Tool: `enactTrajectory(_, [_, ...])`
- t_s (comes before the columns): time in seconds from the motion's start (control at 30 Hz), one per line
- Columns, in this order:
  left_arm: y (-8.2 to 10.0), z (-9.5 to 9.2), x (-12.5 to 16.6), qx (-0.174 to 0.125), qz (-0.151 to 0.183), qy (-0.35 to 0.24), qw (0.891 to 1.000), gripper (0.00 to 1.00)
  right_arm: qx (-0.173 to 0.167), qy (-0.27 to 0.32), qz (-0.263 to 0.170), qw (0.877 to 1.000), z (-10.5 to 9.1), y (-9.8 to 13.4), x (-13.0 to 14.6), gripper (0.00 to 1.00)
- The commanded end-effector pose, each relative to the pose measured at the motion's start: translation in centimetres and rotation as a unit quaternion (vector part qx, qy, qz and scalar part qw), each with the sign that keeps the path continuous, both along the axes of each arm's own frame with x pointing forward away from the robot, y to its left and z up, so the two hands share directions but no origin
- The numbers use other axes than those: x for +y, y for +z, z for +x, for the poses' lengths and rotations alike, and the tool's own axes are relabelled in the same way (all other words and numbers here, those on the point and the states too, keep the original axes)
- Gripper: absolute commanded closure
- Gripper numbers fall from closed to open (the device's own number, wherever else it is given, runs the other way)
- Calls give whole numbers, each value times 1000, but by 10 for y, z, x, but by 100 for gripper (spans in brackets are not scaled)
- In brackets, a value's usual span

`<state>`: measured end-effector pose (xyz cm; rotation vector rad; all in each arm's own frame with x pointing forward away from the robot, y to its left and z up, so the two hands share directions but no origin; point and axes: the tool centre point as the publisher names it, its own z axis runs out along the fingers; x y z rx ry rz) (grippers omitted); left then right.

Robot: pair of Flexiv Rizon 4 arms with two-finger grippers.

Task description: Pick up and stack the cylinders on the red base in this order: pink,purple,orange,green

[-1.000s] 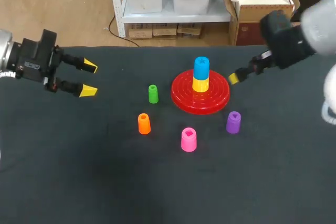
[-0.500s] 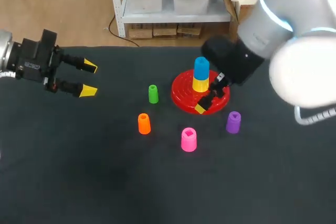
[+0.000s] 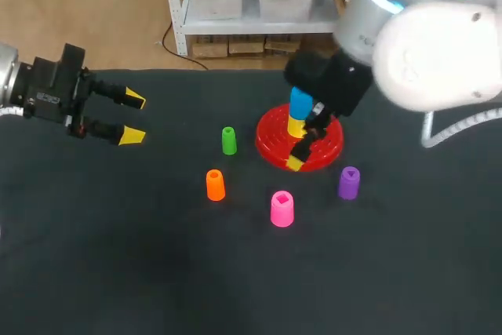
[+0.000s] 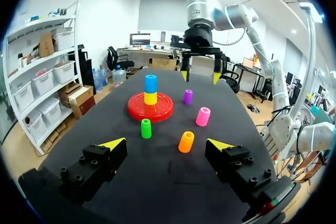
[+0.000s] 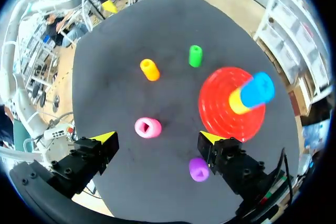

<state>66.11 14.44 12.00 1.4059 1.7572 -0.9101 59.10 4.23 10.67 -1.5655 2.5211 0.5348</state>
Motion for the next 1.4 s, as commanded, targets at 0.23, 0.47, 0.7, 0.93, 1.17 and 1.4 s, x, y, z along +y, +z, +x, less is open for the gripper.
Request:
enactTrajectory(0.23, [0, -1, 1, -1, -2, 0, 1000, 0, -13, -25, 1, 1000, -46, -32, 39, 0])
enactTrajectory(0.47, [0, -1, 1, -1, -2, 0, 1000, 0, 22, -38, -60, 997, -52, -32, 33, 0])
enactTrajectory(0.7, [0, -1, 1, -1, -2, 0, 1000, 0, 26, -60, -89, 994, -44, -39, 28, 0])
enactTrajectory(0.93, [0, -1, 1, -1, -2, 0, 1000, 0, 27, -65, -100, 993, -38, -51, 29, 0])
enactTrajectory(1.17, [0, -1, 1, -1, -2, 0, 1000, 0, 11, -82, -102, 991, -35, -64, 23, 0])
enactTrajectory(1.4, [0, -1, 1, -1, -2, 0, 1000, 0, 11, -93, -122, 988, -33, -72, 19, 0])
